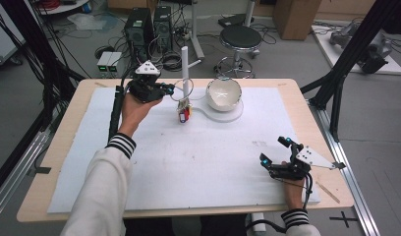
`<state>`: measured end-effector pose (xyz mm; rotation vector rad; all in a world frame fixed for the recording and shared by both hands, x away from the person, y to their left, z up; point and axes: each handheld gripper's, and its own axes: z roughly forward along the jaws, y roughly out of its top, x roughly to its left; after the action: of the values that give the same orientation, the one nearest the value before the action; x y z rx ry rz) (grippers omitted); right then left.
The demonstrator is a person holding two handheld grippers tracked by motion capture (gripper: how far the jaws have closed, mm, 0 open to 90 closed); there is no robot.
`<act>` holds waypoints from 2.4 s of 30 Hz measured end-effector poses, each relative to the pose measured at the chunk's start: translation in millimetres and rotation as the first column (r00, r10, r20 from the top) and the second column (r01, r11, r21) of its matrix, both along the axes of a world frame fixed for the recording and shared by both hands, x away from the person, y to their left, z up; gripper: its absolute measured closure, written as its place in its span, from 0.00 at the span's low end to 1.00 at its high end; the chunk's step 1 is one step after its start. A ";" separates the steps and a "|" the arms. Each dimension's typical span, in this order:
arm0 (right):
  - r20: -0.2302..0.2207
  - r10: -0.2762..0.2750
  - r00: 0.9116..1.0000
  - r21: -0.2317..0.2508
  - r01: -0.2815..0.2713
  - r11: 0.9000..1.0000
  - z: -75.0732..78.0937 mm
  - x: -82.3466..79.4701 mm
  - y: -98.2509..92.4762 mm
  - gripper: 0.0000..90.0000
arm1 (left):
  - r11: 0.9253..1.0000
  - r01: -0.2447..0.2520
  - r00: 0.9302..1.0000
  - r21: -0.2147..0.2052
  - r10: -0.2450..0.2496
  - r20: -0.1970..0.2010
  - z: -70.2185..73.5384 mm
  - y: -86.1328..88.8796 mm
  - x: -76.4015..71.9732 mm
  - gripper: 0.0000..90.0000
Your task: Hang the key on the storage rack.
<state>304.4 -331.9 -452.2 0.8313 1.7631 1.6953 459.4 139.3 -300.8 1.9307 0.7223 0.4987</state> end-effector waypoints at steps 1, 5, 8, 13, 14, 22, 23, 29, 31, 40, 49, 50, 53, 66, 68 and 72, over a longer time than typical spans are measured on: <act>0.000 0.001 1.000 -0.001 -0.001 1.000 -0.1 -0.4 0.4 0.01 | 1.000 -0.003 1.000 -0.002 0.003 0.005 -1.6 0.4 2.3 0.97; -0.002 0.000 1.000 -0.001 0.000 1.000 0.0 -0.4 0.6 0.01 | 1.000 -0.029 1.000 -0.006 0.029 -0.002 -8.7 2.6 10.7 0.97; 0.002 -0.001 1.000 -0.006 0.001 1.000 0.1 -0.2 0.7 0.01 | 0.999 -0.047 0.999 -0.018 0.047 -0.005 -12.9 3.5 15.8 0.97; 0.000 0.000 1.000 -0.004 0.000 1.000 0.1 -0.3 0.5 0.01 | 0.996 -0.077 0.997 -0.036 0.076 -0.011 -18.8 3.1 22.3 0.97; -0.004 -0.001 1.000 -0.002 0.001 1.000 0.1 -0.5 0.5 0.01 | 0.996 -0.080 0.997 -0.036 0.080 -0.016 -19.8 3.7 23.4 0.97; -0.004 0.000 1.000 0.001 0.000 1.000 0.0 -0.2 0.5 0.01 | 0.991 -0.126 0.991 -0.044 0.124 -0.052 -28.3 5.0 30.8 0.97; -0.005 0.000 1.000 -0.001 0.000 1.000 0.1 -0.3 0.4 0.01 | 0.991 -0.130 0.990 -0.042 0.127 -0.056 -29.5 4.1 31.3 0.97; -0.007 0.001 1.000 -0.002 -0.001 1.000 0.1 -0.1 0.3 0.01 | 0.987 -0.148 0.985 -0.064 0.141 -0.103 -35.4 2.4 35.3 0.95; -0.008 0.001 1.000 -0.002 -0.001 1.000 0.2 -0.1 0.3 0.01 | 0.985 -0.160 0.984 -0.058 0.155 -0.086 -35.2 1.6 34.9 0.94; -0.007 -0.002 1.000 -0.004 0.002 1.000 0.1 -0.3 0.5 0.01 | 0.992 -0.114 0.993 -0.050 0.113 -0.018 -28.4 15.8 20.4 0.37; 0.001 0.000 1.000 -0.005 0.000 1.000 0.1 0.0 0.6 0.01 | 0.995 0.038 0.996 -0.096 -0.030 0.084 -27.4 42.1 -23.1 0.02; 0.001 0.000 1.000 -0.005 0.000 1.000 0.1 0.0 0.6 0.01 | 0.993 0.064 0.994 -0.097 -0.054 0.098 -28.5 45.2 -28.1 0.02; -0.005 0.002 1.000 -0.002 -0.002 1.000 0.1 0.1 0.7 0.01 | 0.991 0.097 0.990 -0.087 -0.087 0.113 -34.3 54.3 -43.1 0.02; -0.009 -0.002 1.000 -0.008 0.002 1.000 0.3 0.1 0.9 0.01 | 0.990 0.107 0.985 -0.088 -0.094 0.142 -76.4 97.1 -125.5 0.02; -0.005 -0.003 1.000 -0.013 0.003 1.000 0.3 0.1 0.9 0.01 | 0.989 0.096 0.984 -0.113 -0.077 0.163 -83.8 103.9 -135.9 0.02; -0.002 -0.002 1.000 -0.011 0.002 1.000 0.2 -0.4 1.2 0.01 | 0.984 0.065 0.984 -0.165 -0.036 0.174 -101.9 116.8 -153.1 0.02</act>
<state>304.0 -330.7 -452.0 0.8300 1.7702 1.6825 306.3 256.1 -402.7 1.7194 0.5845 0.5454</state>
